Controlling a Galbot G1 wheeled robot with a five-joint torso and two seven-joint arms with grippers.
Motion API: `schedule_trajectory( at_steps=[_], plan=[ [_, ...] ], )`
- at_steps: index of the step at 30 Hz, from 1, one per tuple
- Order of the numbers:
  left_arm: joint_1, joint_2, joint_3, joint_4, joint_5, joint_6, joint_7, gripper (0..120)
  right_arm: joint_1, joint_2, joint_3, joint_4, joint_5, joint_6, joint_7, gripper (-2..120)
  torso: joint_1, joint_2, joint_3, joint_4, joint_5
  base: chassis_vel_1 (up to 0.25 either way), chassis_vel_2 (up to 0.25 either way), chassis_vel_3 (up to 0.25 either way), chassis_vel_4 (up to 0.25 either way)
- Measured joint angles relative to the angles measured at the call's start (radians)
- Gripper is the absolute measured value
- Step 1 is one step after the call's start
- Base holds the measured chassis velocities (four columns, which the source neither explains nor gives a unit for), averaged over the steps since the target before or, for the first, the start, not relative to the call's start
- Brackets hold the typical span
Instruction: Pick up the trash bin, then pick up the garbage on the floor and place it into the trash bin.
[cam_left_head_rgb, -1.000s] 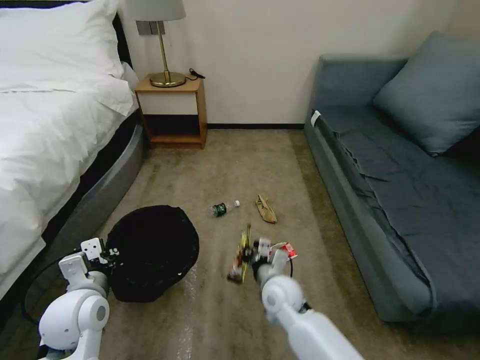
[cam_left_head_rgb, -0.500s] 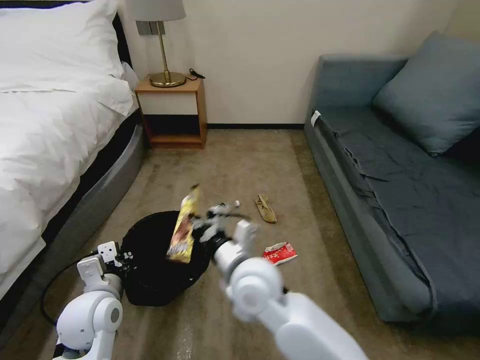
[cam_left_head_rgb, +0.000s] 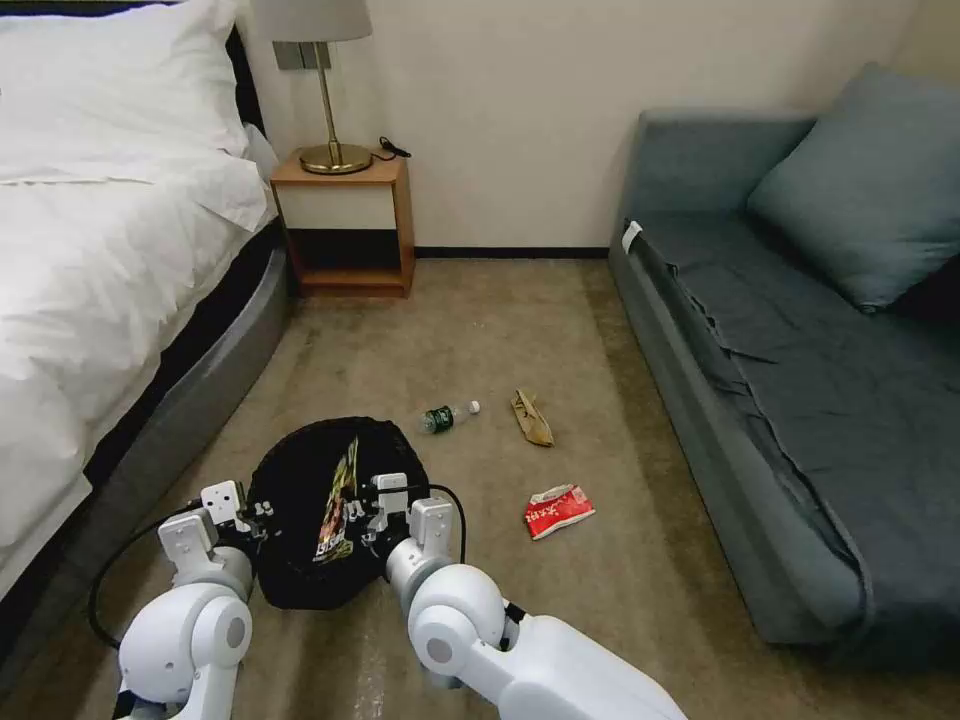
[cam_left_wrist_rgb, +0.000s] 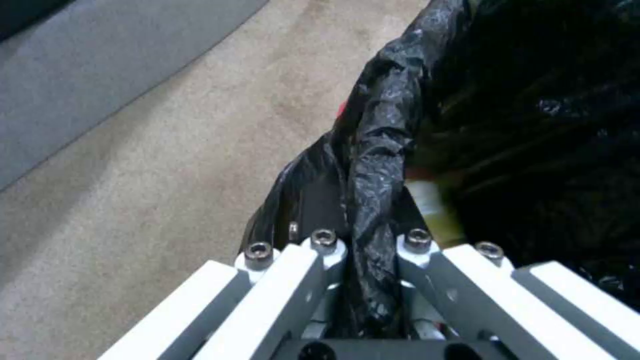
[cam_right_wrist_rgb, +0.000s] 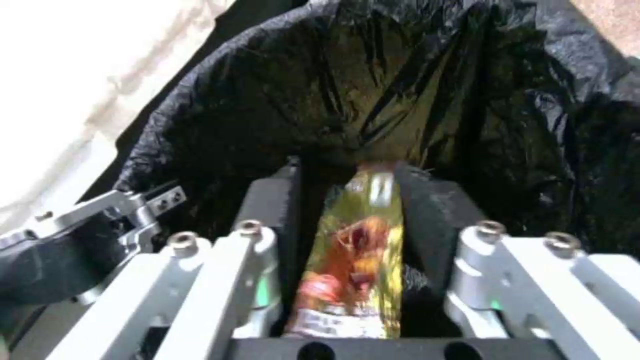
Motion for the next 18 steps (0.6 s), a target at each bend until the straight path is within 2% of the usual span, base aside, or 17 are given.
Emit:
schedule_trajectory(
  at_steps=[1,5,6,9,10,12,13,18],
  plan=[
    [0.0,0.0,0.0,0.0,0.0,0.0,0.0,3,0.0,0.0,0.0,0.0,0.0,0.0,0.0,39,0.0,0.0,0.0,0.0,0.0,0.0,0.0,0.0,0.0],
    [0.0,-0.002,0.0,0.0,0.0,0.0,0.002,3,-0.012,-0.013,0.014,0.027,-0.009,-0.004,-0.012,58,0.0,0.0,0.0,0.0,0.0002,0.0,0.0,0.0,0.0],
    [0.0,-0.002,0.0,0.0,0.0,0.0,0.002,3,-0.012,-0.013,0.014,0.027,-0.009,-0.004,-0.012,58,0.0,0.0,0.0,0.0,0.0002,0.0,0.0,0.0,0.0],
    [-0.001,-0.002,0.0,0.0,0.001,0.0,0.003,3,-0.04,-0.033,0.071,0.073,-0.078,0.007,-0.045,71,0.0,0.0,0.0,0.0002,0.0002,0.0,0.0,0.0,0.0],
    [-0.001,-0.002,0.0,0.0,0.001,0.0,0.003,3,-0.04,-0.033,0.071,0.073,-0.078,0.007,-0.045,71,0.0,0.0,0.0,0.0002,0.0002,0.0,0.0,0.0,0.0],
    [-0.002,-0.001,-0.003,0.0,0.001,0.0,0.005,3,-0.087,-0.07,0.167,0.129,-0.194,0.066,-0.118,83,0.0,0.0,0.0,0.0,0.0003,0.0,0.0,0.0,0.0],
    [-0.002,-0.001,-0.003,0.0,0.001,0.0,0.005,3,-0.087,-0.07,0.167,0.129,-0.194,0.066,-0.118,83,0.0,0.0,0.0,0.0,0.0003,0.0,0.0,0.0,0.0],
    [-0.005,0.0,-0.007,0.0,0.001,-0.006,0.013,3,-0.19,-0.135,0.369,0.202,-0.408,0.205,-0.264,99,0.0,0.0,0.0,-0.0001,0.0003,0.0,0.0,0.0,0.0]
  ],
)
